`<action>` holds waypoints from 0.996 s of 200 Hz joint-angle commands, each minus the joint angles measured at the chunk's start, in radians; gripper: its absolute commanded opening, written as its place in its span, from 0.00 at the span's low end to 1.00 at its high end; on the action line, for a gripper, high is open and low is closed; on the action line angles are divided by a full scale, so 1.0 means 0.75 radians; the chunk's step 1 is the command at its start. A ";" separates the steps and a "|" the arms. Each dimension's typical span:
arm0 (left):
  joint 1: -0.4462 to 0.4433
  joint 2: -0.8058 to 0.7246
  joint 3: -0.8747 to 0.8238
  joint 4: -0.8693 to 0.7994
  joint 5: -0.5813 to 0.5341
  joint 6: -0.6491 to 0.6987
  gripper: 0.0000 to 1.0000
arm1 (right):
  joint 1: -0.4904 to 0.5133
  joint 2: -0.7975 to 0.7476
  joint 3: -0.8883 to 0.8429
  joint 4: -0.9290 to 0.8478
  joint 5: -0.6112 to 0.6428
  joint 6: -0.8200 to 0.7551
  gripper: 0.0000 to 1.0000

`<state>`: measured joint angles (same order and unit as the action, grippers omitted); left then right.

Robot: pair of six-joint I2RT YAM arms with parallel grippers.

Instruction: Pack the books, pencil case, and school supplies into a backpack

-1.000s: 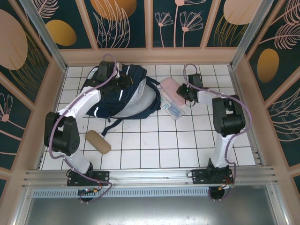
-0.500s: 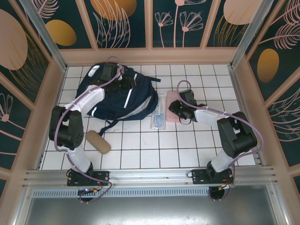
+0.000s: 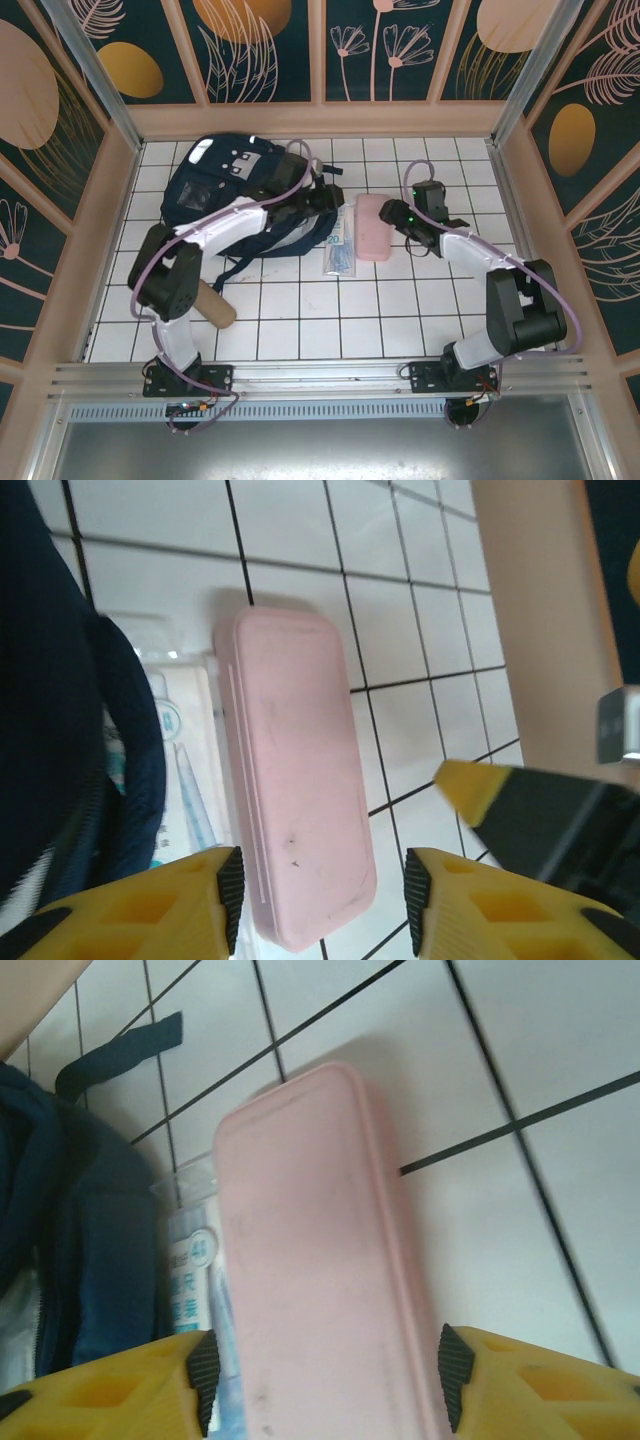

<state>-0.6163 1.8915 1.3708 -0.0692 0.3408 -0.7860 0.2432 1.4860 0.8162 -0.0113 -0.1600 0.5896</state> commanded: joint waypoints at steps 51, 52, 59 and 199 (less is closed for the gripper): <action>-0.087 0.310 0.129 0.078 0.055 -0.103 0.41 | -0.103 0.243 -0.036 0.186 -0.290 -0.112 0.66; -0.088 0.311 0.129 0.079 0.057 -0.103 0.41 | -0.102 0.247 -0.034 0.187 -0.293 -0.113 0.66; -0.092 0.327 0.133 0.084 0.066 -0.107 0.40 | -0.103 0.262 -0.028 0.188 -0.304 -0.115 0.65; -0.109 0.445 0.105 0.148 0.169 -0.145 0.18 | -0.083 0.351 -0.001 0.470 -0.881 0.026 0.51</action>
<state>-0.6868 2.1952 1.4662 0.0051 0.4290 -0.8818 0.1459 1.7767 0.8162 0.2016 -0.5545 0.5518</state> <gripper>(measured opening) 0.181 0.511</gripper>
